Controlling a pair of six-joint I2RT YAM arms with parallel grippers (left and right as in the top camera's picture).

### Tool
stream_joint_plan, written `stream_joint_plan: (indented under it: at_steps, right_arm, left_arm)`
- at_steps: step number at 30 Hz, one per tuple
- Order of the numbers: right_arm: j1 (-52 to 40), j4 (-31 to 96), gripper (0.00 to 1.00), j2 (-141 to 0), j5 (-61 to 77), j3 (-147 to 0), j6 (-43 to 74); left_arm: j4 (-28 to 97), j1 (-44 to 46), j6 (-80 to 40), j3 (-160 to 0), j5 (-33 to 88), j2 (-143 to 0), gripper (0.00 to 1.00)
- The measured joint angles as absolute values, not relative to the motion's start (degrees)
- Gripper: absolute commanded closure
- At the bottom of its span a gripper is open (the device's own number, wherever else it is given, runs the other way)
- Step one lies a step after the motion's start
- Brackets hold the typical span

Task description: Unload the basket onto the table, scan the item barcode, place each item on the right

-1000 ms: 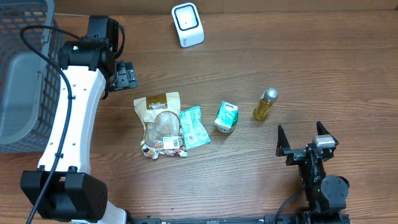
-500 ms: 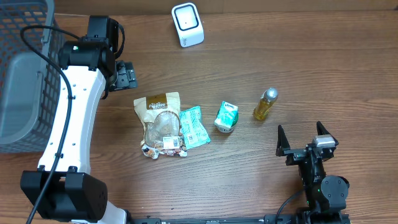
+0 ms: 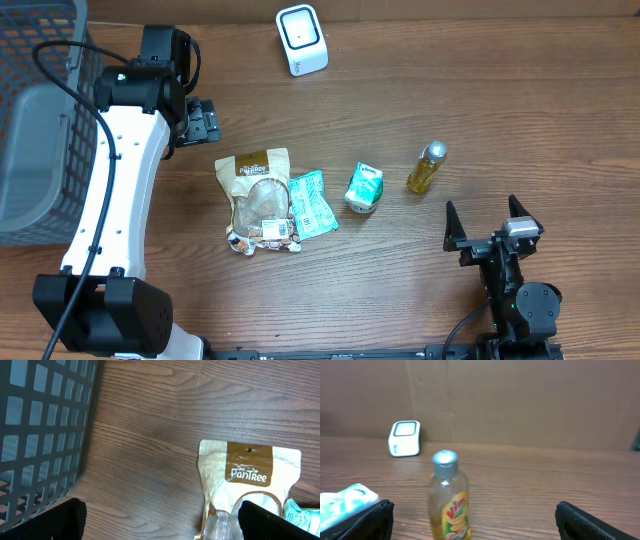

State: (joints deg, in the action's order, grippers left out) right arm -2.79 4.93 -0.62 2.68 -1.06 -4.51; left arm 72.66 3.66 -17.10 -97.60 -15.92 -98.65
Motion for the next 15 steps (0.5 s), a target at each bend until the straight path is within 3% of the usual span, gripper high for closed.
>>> stream_joint_plan:
  at_steps: [15]
  right_arm:
    - [-2.8,4.0,0.00,-0.6,14.5,-1.1,-2.6]
  left_arm:
    - [72.7,3.7,-17.1,-97.6,-15.9,-98.7,0.00]
